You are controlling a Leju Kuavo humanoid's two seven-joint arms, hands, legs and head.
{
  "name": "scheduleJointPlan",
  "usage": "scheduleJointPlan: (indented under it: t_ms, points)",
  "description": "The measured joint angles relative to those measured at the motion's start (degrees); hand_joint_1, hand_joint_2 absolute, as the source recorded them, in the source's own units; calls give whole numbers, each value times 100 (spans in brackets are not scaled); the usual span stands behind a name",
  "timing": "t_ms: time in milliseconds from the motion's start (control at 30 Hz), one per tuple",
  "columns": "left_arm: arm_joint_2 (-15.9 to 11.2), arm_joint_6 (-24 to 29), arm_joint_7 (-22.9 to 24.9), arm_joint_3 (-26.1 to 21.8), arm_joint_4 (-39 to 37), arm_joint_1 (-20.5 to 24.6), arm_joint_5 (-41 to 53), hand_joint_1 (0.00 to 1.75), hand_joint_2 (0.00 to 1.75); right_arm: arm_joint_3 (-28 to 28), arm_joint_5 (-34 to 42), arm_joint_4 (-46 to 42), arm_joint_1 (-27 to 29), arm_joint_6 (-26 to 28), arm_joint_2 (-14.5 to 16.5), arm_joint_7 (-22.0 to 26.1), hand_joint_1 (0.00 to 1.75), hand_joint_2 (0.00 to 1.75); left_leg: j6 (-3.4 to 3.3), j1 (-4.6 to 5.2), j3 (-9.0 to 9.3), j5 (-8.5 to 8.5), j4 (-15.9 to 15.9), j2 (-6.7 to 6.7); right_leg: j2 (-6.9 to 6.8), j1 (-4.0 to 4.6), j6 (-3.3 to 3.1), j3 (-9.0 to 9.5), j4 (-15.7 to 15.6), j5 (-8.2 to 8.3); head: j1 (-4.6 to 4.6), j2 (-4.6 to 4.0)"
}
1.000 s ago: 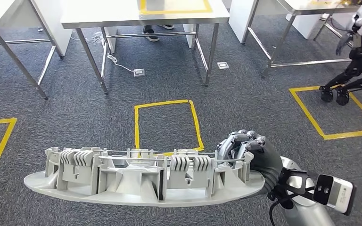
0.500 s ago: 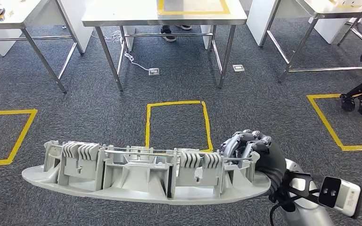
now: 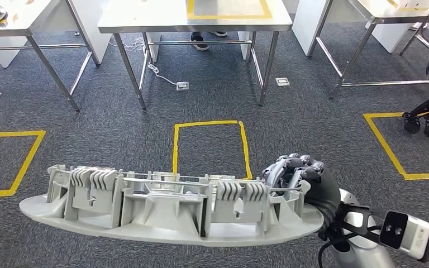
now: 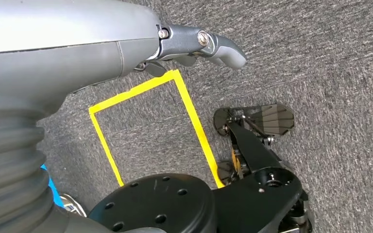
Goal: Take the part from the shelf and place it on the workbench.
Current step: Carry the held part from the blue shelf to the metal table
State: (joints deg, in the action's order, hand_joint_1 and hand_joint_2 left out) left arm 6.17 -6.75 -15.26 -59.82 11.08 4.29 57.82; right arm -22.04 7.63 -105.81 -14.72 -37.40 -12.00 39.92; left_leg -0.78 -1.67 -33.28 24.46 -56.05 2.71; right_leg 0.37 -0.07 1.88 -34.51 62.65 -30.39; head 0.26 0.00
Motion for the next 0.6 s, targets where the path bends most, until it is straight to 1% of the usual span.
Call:
scheduleJointPlan:
  t_ms: [33,67,100,133,167,200,233,267,300,333,367,400,433,467,500,533,567,600]
  points:
    - [1,-1,1,0,-1,-1,7,0,175,1,1,0,8,1,0,1,175,175,-5,-11,1,-7,14,-5,0,-22,35,-159,339,-195,9,0]
    - [2,-2,1,0,-1,-3,14,0,175,2,1,0,24,1,0,1,175,175,4,-22,-7,-9,14,-9,0,-57,74,-320,672,-354,13,0]
    - [3,-2,2,0,-2,-8,20,0,175,3,-2,0,45,2,-1,-2,175,175,23,-37,-17,-7,7,-11,-2,-100,116,-430,894,-428,14,0]
    - [2,-3,2,0,-2,-13,24,0,175,5,-4,0,62,2,-1,-4,175,175,53,-58,-29,-2,-7,-11,-3,-144,160,-446,925,-393,15,0]
    - [2,-3,2,0,-2,-16,25,0,175,7,-4,0,72,2,-2,-5,175,175,93,-90,-42,9,-37,-7,-5,-190,205,-347,734,-257,16,0]
    - [2,-3,2,0,-2,-17,26,0,175,8,-2,0,76,2,-2,-5,175,175,146,-125,-63,32,-88,-3,-6,-240,261,-151,370,-70,19,0]
    - [-13,-4,3,0,4,-15,26,0,175,9,0,2,77,3,-2,-5,175,175,210,-146,-89,63,-148,6,10,-269,312,23,41,59,35,0]
    - [-20,-5,4,0,7,-13,26,0,175,9,4,-2,80,3,0,-4,175,175,279,-152,-116,105,-215,15,31,-285,310,156,-215,142,51,0]
    - [-27,-6,5,0,9,-12,27,0,175,11,9,-6,84,4,1,-4,175,175,337,-147,-141,142,-260,21,49,-288,276,214,-336,158,59,0]
    - [-32,-7,5,0,11,-14,27,0,175,14,11,-10,88,5,2,-5,175,175,383,-138,-152,162,-271,27,63,-273,209,195,-319,127,57,0]
    - [-22,-8,5,0,8,-16,28,0,175,16,15,-19,91,4,3,-4,175,175,421,-143,-152,167,-261,28,61,-267,121,185,-313,130,43,0]
    - [-19,-9,5,0,6,-18,29,0,175,17,17,-25,91,4,3,-5,175,175,445,-157,-146,161,-245,15,47,-261,57,177,-307,135,24,0]
    - [-17,-9,5,0,4,-18,30,0,175,17,19,-33,91,3,4,-4,175,175,457,-166,-157,192,-290,-31,33,-253,0,176,-306,144,9,0]
    - [-17,-9,5,0,3,-16,30,0,175,17,20,-40,90,3,4,-3,175,175,455,-166,-220,286,-443,-91,16,-243,-51,177,-311,154,-8,0]
    - [-17,-9,5,0,2,-13,30,0,175,17,22,-46,91,3,5,-3,175,175,438,-152,-342,445,-723,-153,-5,-229,-91,179,-316,159,-31,0]
    - [-19,-9,5,0,2,-9,30,0,175,17,22,-48,93,4,6,-3,175,175,413,-127,-519,649,-1110,-202,-25,-208,-118,180,-316,154,-55,0]
    - [-19,-9,4,0,2,-9,30,0,175,17,23,-48,96,4,8,-3,175,175,392,-102,-714,832,-1519,-217,-45,-184,-138,181,-315,148,-73,0]
    - [-19,-9,5,0,2,-13,30,0,175,17,23,-48,101,4,9,-4,175,175,366,-75,-865,937,-1831,-220,-63,-157,-153,185,-314,140,-84,0]
